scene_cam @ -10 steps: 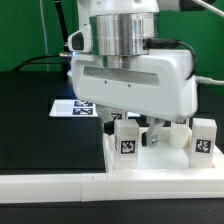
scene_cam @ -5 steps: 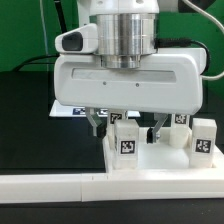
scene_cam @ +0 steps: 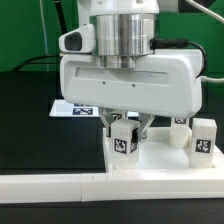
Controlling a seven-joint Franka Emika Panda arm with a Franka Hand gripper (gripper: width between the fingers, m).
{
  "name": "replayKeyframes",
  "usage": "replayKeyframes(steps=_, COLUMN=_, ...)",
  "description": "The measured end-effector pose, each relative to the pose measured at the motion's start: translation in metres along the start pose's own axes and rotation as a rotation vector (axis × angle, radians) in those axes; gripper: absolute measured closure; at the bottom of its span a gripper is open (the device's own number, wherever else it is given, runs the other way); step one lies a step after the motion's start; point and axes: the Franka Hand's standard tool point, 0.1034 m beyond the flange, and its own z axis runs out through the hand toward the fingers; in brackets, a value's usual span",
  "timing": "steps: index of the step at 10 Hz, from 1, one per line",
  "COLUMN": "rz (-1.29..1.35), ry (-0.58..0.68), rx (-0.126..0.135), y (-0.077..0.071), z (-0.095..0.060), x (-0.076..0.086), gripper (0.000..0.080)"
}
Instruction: Assemble square table
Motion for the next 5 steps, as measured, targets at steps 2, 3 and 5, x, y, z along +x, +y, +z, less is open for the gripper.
replayKeyframes(steps=2, rz=0.129, ry=0.000, rx=0.000, y=0.0001, z=-0.0001, x=0.0002, gripper=0.0513)
replayKeyframes(steps=3, rz=0.229, ry=0.000, rx=0.002, y=0.0001, z=-0.0002, x=0.0003, gripper=0.0513)
replayKeyframes(steps=5, rz=0.542, ry=-0.019, rx=-0.006, y=-0.0011, z=-0.0005, x=0.0009, gripper=0.0512)
